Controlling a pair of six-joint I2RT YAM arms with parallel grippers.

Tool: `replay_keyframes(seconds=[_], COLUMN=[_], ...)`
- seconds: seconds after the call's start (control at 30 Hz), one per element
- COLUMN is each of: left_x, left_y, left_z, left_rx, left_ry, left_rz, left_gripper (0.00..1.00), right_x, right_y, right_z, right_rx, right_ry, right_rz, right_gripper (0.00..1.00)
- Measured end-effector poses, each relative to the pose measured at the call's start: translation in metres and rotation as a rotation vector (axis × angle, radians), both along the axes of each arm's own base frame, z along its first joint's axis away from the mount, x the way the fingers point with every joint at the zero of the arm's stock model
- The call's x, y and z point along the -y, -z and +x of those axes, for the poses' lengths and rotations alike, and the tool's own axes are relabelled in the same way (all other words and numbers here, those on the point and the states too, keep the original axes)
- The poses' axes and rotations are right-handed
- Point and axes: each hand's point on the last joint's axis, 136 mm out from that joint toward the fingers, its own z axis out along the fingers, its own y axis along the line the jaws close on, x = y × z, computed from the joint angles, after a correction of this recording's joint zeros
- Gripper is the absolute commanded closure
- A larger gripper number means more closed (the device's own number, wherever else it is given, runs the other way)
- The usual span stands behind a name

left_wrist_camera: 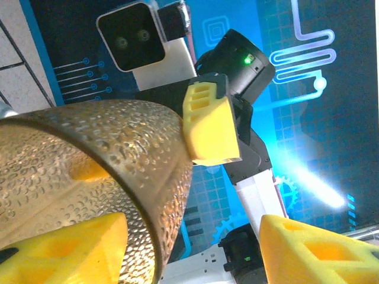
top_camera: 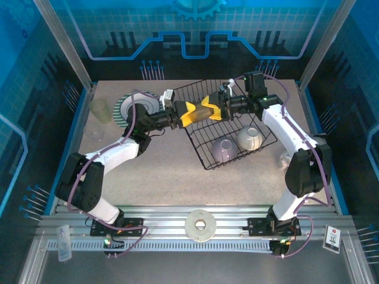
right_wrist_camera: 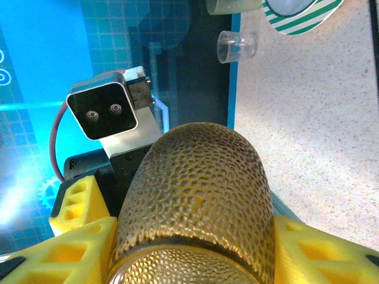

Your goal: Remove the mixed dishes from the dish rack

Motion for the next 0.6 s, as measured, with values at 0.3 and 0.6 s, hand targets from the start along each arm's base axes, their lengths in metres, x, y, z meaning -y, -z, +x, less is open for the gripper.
replay_keyframes(seconds=[0.3, 0.6], left_x=[0.0025, 0.0027], left_y=[0.0054, -0.001], left_z=[0.0008, 0.0044], left_rx=[-0.031, 0.003], left_ry=[-0.013, -0.052], left_rz=[0.016, 0.06], left_gripper=[0.85, 1.0], right_x=[-0.0017, -0.0012], right_y=[-0.0051, -0.0049], right_z=[-0.0029, 0.0026], right_rx=[-0.012, -0.019], right_ry=[-0.019, 0.018], right_rz=[0.025, 0.011], right_gripper=[0.64, 0.0])
